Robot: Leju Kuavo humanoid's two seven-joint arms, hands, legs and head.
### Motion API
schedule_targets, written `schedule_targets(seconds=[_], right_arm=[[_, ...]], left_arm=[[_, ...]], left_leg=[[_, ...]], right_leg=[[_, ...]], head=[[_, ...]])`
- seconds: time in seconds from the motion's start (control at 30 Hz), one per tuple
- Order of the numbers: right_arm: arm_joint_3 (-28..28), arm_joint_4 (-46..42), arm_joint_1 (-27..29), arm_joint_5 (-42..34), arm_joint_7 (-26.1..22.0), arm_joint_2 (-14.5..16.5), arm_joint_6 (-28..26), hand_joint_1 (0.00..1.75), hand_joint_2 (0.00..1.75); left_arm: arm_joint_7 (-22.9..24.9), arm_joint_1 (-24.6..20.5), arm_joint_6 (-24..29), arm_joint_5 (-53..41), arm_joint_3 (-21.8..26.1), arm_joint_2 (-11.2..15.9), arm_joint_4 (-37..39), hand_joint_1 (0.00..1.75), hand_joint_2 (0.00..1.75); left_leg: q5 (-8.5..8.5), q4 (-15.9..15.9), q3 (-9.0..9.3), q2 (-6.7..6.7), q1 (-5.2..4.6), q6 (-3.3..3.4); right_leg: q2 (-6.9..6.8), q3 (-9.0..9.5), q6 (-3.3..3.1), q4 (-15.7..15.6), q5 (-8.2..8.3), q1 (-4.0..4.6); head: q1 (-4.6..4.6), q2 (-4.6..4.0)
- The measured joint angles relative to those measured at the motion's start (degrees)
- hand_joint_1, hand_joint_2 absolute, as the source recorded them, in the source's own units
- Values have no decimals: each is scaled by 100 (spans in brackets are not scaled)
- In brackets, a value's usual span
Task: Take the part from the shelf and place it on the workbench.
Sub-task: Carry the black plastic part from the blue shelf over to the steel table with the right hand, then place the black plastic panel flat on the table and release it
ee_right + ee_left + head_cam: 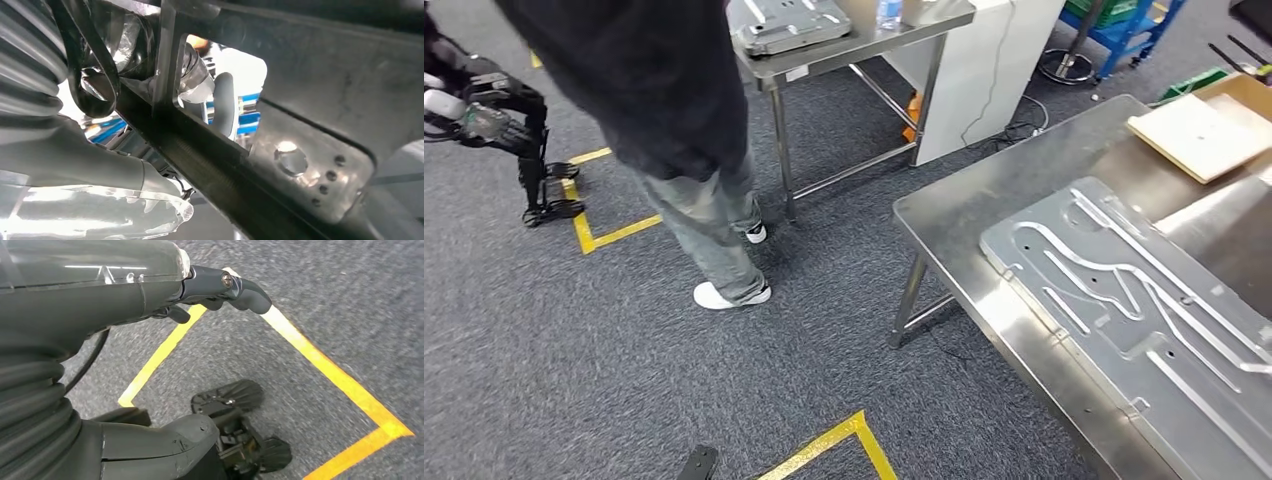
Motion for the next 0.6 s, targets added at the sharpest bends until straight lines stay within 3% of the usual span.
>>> schedule_targets(seconds=[0.03, 0.1, 0.17, 0.2, 0.27, 0.3, 0.33, 0.37, 0.4, 0.43, 0.5, 0.6], right_arm=[[-1, 22, 6, -3, -1, -10, -10, 175, 175], [-3, 55, 31, -9, -3, -33, -23, 175, 175], [-8, 68, 51, -21, -8, -65, -29, 175, 175], [-11, 69, 59, -36, -17, -77, -42, 175, 175], [-19, 70, 113, -82, -48, -81, -86, 175, 175], [-21, 73, 163, -107, -72, -71, -108, 175, 175], [-25, 79, 222, -135, -95, -58, -120, 175, 175], [-35, 87, 280, -183, -120, -44, -109, 175, 175], [-56, 97, 334, -270, -148, -26, -59, 175, 175], [-94, 108, 378, -402, -176, -2, 43, 175, 175], [-223, 159, 430, -866, -212, 85, 506, 175, 175], [-543, 357, 407, -1817, -129, 294, 1710, 175, 175]], left_arm=[[-8, -4, 4, 2, 0, 3, -2, 0, 175], [-28, -6, 10, 11, 1, 2, -3, 0, 175], [-59, -11, 8, 27, 2, 3, -2, 0, 175], [-82, -12, -9, 36, 3, 4, -2, 0, 175], [-127, -3, -94, 58, 5, 7, -1, 0, 175], [-145, 6, -159, 68, 6, 9, -1, 0, 175], [-160, 13, -225, 77, 7, 13, -1, 0, 175], [-179, 17, -291, 86, 7, 19, -2, 0, 175], [-206, 17, -356, 98, 7, 25, -2, 0, 175], [-236, 14, -417, 114, 7, 32, -3, 0, 175], [-291, 2, -521, 143, 7, 56, -3, 0, 175], [-321, -12, -642, 181, 6, 77, -3, 0, 175]], left_leg=[[-31, 13, 22, 49, -15, -36], [-82, 14, 67, 145, -25, -101], [-212, 163, 32, 14, -1, -157], [-349, 403, -72, -127, 13, -169], [-688, 1162, -448, -381, 29, -157], [-801, 1527, -650, -427, 24, -141], [-812, 1729, -787, -448, 16, -120], [-715, 1726, -833, -460, 3, -90], [-516, 1492, -771, -470, -15, -46], [-271, 1105, -632, -490, -37, 7], [50, 391, -353, -537, -73, 93], [128, 112, -234, -528, -95, 123]], right_leg=[[-25, 37, -47, -74, -4, 18], [94, 25, -163, -35, -29, 35], [208, 27, -242, -32, -39, 21], [255, 34, -285, -37, -40, 17], [334, 47, -356, -35, -55, 41], [377, 54, -382, -31, -67, 67], [425, 64, -403, -24, -79, 93], [475, 74, -419, -17, -91, 118], [521, 87, -430, -11, -102, 140], [559, 101, -436, -8, -112, 157], [624, 113, -421, -1, -125, 183], [682, 103, -341, -23, -106, 171]], head=[[-3, 0], [-9, 0], [-11, -1], [-12, -1], [-14, 0], [-15, 0], [-16, 0], [-15, -1], [-16, -1], [-16, -1], [-13, 0], [-13, 0]])
